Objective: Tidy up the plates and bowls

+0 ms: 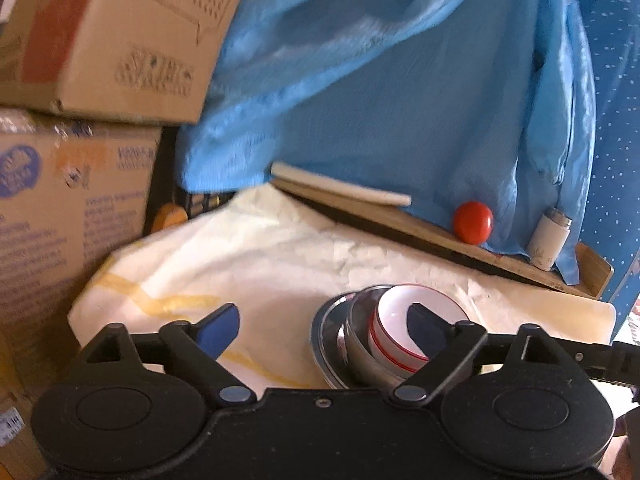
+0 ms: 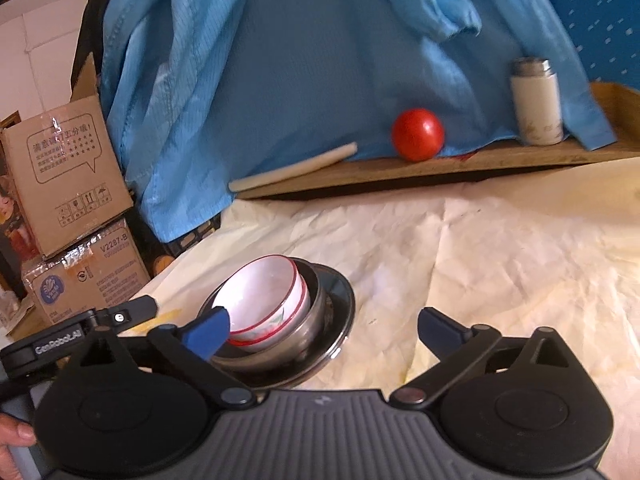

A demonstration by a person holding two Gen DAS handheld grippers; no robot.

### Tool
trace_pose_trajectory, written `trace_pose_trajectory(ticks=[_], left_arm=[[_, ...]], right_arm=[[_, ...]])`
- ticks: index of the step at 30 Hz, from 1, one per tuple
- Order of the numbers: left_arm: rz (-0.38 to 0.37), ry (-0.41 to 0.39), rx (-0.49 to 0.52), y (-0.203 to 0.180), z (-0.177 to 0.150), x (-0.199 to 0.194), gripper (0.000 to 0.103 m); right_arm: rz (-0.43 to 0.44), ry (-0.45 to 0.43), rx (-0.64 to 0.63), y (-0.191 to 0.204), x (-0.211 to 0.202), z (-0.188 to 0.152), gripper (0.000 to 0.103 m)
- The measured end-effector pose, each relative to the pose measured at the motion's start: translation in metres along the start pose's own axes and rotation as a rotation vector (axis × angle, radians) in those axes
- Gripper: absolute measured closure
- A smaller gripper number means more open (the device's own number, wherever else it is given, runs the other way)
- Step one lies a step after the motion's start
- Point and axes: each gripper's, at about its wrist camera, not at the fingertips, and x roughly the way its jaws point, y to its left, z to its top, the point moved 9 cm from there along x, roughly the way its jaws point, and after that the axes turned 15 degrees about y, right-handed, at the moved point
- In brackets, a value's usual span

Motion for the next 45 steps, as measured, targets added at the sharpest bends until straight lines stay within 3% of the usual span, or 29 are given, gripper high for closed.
trace_pose_trajectory(ticks=[5,21,45], left_arm=[[-0.006,-0.049,0.015,0.000,-0.010,-0.016,0.001],[0.015,-0.111,0.060,0.001,-0.055,-0.036,0.001],[0.048,-0.128,0.078,0.000,-0.106,-0.036,0.001]], right_arm=[[-0.065,-0.069,-0.039,0.007,-0.017,-0.016,0.000],[-0.240,-0.285,-0.094,0.009,-0.045,-0.066,0.000],[-0.305,-0.416,-0.076,0.002,-0.049,-0.106,0.000]])
